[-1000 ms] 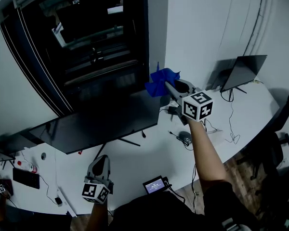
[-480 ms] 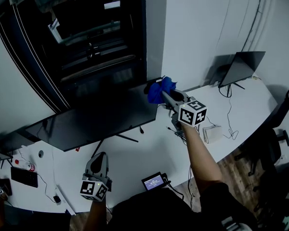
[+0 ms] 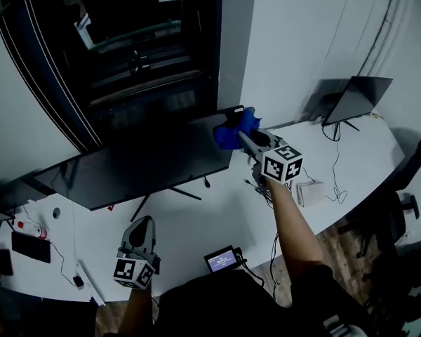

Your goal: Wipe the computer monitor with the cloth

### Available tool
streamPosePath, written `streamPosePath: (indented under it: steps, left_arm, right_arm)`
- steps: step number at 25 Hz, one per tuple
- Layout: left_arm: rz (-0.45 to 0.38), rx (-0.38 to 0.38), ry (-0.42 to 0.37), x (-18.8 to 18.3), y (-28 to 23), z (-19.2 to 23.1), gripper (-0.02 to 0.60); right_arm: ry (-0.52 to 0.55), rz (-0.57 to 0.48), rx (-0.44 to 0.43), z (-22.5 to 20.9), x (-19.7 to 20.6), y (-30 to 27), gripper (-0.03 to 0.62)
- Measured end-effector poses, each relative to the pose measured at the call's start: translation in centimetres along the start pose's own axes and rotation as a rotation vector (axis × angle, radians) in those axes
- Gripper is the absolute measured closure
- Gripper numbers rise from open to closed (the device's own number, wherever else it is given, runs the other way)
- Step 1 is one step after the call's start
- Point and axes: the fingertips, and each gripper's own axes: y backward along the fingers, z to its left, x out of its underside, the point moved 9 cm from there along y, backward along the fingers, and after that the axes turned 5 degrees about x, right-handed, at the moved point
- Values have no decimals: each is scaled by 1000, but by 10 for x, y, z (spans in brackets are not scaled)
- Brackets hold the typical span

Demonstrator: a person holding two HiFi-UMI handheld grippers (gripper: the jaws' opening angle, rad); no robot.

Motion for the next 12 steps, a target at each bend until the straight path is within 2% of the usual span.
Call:
streamPosePath:
  steps: [5, 12]
  left_arm:
    - [2, -9, 35, 7, -1, -3, 588]
    - [11, -20, 43, 12, 0, -2, 588]
  right_arm:
    - [2, 27, -8, -3, 12, -2, 513]
    - [-5, 65, -13, -5, 33, -6, 513]
